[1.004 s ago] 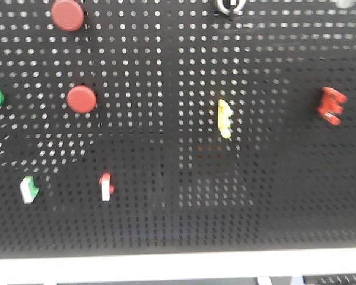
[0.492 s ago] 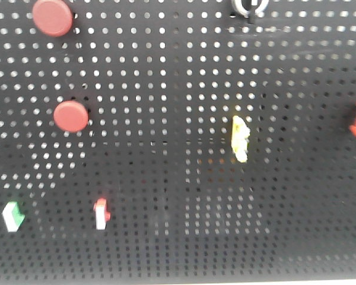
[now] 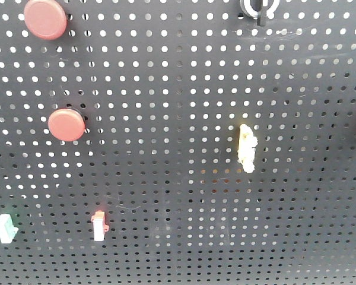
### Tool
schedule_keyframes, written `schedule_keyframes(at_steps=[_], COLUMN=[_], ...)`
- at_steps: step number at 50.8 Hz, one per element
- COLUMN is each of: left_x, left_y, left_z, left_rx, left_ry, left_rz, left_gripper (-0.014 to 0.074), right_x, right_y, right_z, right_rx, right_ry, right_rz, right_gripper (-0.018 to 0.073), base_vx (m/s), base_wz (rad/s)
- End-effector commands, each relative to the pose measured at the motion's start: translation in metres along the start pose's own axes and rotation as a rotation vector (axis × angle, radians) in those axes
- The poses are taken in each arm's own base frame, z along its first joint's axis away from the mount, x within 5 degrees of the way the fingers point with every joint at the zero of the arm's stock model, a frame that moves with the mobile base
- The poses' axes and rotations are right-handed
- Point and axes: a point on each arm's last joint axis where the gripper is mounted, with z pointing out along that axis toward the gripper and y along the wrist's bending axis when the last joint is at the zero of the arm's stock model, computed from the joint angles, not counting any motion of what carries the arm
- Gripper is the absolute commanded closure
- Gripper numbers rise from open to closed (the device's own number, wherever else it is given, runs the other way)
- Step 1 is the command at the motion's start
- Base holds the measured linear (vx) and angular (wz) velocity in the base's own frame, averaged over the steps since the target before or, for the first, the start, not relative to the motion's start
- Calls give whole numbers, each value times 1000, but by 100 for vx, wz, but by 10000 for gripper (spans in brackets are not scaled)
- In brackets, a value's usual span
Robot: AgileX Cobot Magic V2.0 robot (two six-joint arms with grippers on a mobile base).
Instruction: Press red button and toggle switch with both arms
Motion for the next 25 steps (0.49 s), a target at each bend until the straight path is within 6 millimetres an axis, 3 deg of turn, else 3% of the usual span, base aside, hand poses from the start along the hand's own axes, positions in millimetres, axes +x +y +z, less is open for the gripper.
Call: schedule_keyframes(at_steps=[1, 12, 25], left_x=[3, -4, -18], left_y=[0, 0, -1], left_z=[-1, -2, -4], left_rx=[4, 5, 11], left_ry=[-60, -115, -271], left_rz=[-14, -13, -17], left_gripper=[595, 595, 595], right_x=[-5, -9, -30], right_y=[0, 0, 1], right_z=[-1, -1, -7], right_rx=[4, 3, -8], right_ry=[-89, -133, -364], right_rz=[-8, -9, 6], right_gripper=[559, 559, 559], base_vx=[0, 0, 0], base_wz=[0, 0, 0])
